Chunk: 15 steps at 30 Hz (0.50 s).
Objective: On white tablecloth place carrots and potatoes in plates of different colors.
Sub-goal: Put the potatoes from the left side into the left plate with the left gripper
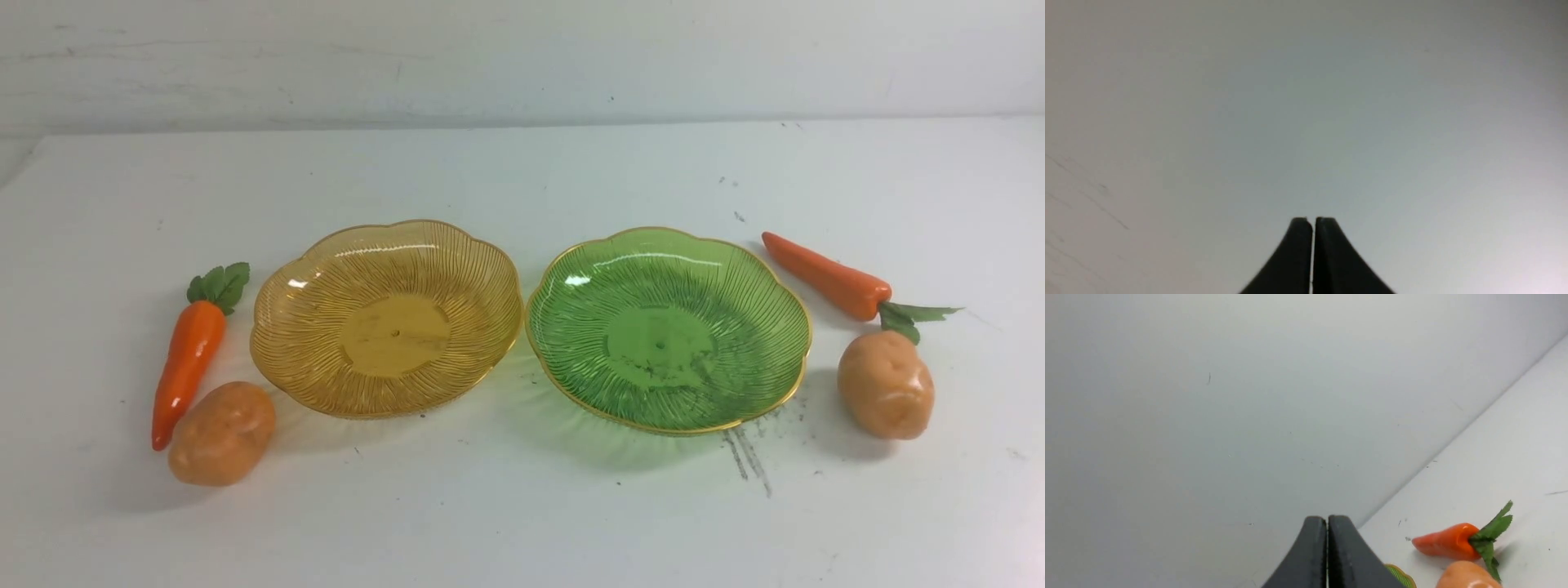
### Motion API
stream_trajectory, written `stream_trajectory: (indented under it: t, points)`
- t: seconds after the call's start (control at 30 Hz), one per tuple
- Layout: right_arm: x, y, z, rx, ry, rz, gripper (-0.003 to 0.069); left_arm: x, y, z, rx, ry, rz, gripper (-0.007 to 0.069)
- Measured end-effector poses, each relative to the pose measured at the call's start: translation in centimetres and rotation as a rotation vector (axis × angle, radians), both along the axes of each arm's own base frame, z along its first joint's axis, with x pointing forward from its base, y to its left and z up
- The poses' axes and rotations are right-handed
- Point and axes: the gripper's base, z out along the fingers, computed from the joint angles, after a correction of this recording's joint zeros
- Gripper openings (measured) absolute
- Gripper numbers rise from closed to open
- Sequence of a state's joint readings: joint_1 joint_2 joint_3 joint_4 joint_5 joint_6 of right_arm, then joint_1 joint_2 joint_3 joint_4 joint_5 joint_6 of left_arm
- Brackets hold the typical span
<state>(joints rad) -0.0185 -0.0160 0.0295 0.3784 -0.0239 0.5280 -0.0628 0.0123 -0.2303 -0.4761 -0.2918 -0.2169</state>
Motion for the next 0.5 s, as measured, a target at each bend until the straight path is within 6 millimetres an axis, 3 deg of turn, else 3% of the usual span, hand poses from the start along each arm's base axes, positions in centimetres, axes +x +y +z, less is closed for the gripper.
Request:
stream_trajectory:
  t: [0.1, 0.13, 0.17, 0.27, 0.3, 0.33, 0.37, 0.4, 0.5]
  points:
    - [-0.1, -0.1, 0.2, 0.042, -0.027, -0.004, -0.0003, 1.3, -1.4, 3.0, 0.161, 0.240, -0.097, -0.0003]
    - [-0.1, -0.1, 0.2, 0.046, -0.027, -0.004, -0.0003, 1.4, -1.4, 3.4, 0.168, 0.240, -0.093, -0.0003]
    - [-0.1, -0.1, 0.4, 0.063, -0.034, 0.007, -0.0003, 2.9, -2.4, 3.9, 0.293, 0.445, -0.172, -0.0003]
    - [-0.5, 0.5, 2.7, -0.006, -0.021, 0.075, -0.0003, 6.5, -3.8, 3.9, 0.453, 0.843, -0.344, -0.0003]
    - [-0.5, 0.5, 2.7, -0.006, -0.020, 0.079, -0.0003, 6.7, -4.0, 3.6, 0.467, 0.891, -0.369, -0.0003]
    - [-1.0, 0.9, 5.1, -0.079, -0.015, 0.124, -0.0003, 9.1, -4.3, 2.9, 0.536, 1.106, -0.453, -0.0003]
    - [-1.3, 1.1, 7.1, -0.139, -0.001, 0.150, -0.0003, 10.0, -4.4, 2.3, 0.571, 1.208, -0.494, -0.0003]
    - [-1.4, 1.1, 7.4, -0.149, -0.002, 0.150, -0.0003, 10.2, -4.4, 2.2, 0.588, 1.229, -0.497, -0.0003]
    - [-0.8, 1.8, 12.2, -0.356, 0.180, 0.259, -0.0003, 14.1, -4.3, 0.7, 0.694, 1.467, -0.564, -0.0003]
